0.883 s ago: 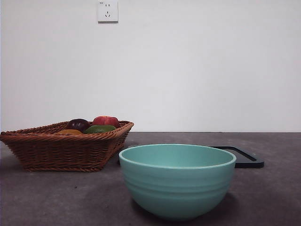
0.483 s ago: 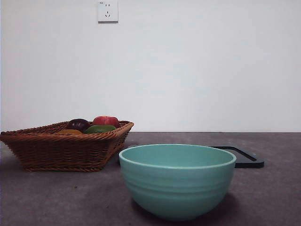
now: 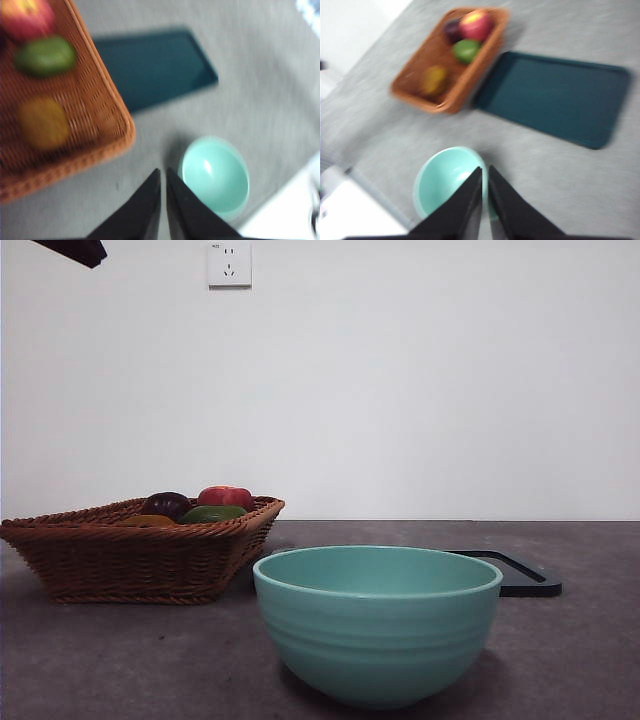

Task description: Pick up the wifruite, put it on the bowl, pick up the plate, put it on desk

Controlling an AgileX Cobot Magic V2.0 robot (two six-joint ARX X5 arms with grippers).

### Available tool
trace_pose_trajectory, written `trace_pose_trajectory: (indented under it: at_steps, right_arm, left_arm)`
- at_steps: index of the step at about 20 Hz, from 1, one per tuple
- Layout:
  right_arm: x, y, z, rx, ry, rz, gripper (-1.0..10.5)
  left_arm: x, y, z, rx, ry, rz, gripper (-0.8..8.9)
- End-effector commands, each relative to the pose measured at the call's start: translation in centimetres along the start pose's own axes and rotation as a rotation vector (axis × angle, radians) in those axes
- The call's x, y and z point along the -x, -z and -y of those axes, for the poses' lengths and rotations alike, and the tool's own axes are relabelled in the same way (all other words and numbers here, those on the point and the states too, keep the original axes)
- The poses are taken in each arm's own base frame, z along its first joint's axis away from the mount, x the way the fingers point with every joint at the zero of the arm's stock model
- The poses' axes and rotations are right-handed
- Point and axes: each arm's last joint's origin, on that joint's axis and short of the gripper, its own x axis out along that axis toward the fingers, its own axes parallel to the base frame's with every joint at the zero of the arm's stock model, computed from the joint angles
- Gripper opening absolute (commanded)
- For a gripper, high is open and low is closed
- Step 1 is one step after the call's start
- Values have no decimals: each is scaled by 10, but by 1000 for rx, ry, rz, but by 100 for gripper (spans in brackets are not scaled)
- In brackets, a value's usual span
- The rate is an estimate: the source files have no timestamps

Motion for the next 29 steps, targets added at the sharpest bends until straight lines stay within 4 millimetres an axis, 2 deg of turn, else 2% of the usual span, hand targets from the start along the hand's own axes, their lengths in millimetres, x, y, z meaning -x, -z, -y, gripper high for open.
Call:
trace_pose_trajectory:
  at_steps: [1,3,4,5,6,7,9,11,16,21,25,29]
  right_arm:
    - [-4,-6,0,39,-27,-15,10]
    - [-7,-6,0,38,-35,-29,12]
    - [-7,-6,0,39,-36,-29,20]
    - [-7,-6,-1,40,-36,-29,73]
    - [-7,-6,0,40,-34,-29,158]
    - [-7,-6,0,39,-33,-30,294]
    - [-7,-6,0,38,-34,-31,507]
    - [-7,-6,0,38,-34,-32,559]
    - [-7,-6,-1,39,-34,-31,558]
    - [1,-1,-5,48,-29,-17,557]
    - [10,4,-11,63,-6,13,557]
    - [18,8,-15,68,-9,38,557]
  left_arm:
    - [-1,-4,4,-56,17,-20,23]
    - [-1,-3,5,-60,22,-23,71]
    - [-2,-3,5,-60,22,-25,129]
    - [-1,-3,5,-60,22,-25,236]
    - [-1,-3,5,-60,22,-25,338]
    - [-2,-3,6,-62,23,-25,487]
    - [-2,-3,6,-62,23,-24,666]
    - [-2,-3,6,-62,23,-23,670]
    - [-3,-3,5,-36,15,-29,621]
    - [-10,-11,3,-32,-5,-76,621]
    - [-30,-34,-6,5,-171,-193,620]
    - [-70,-62,-20,22,-284,-304,621]
